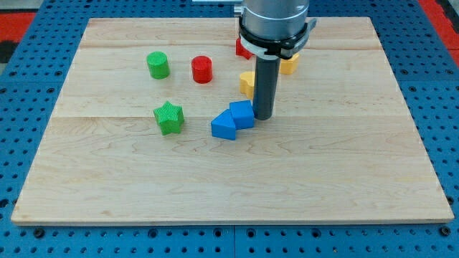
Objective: Slide the blue triangle a bit left
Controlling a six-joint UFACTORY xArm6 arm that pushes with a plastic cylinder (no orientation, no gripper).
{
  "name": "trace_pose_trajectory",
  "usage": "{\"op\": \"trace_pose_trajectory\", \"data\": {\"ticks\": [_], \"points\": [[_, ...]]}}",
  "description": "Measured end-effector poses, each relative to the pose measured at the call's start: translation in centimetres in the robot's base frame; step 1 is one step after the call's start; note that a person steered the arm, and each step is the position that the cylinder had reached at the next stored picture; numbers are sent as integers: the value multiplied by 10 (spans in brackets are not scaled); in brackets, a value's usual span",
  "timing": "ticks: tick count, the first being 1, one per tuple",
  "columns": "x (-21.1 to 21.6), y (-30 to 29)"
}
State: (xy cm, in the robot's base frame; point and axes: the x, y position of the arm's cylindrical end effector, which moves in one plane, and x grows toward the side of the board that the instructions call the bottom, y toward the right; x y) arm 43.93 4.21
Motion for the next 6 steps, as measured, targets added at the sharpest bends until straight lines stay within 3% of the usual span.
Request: {"op": "trace_pose_trajectory", "data": {"ticks": [3, 5, 6], "points": [[0, -65], [40, -66], [41, -114]]}}
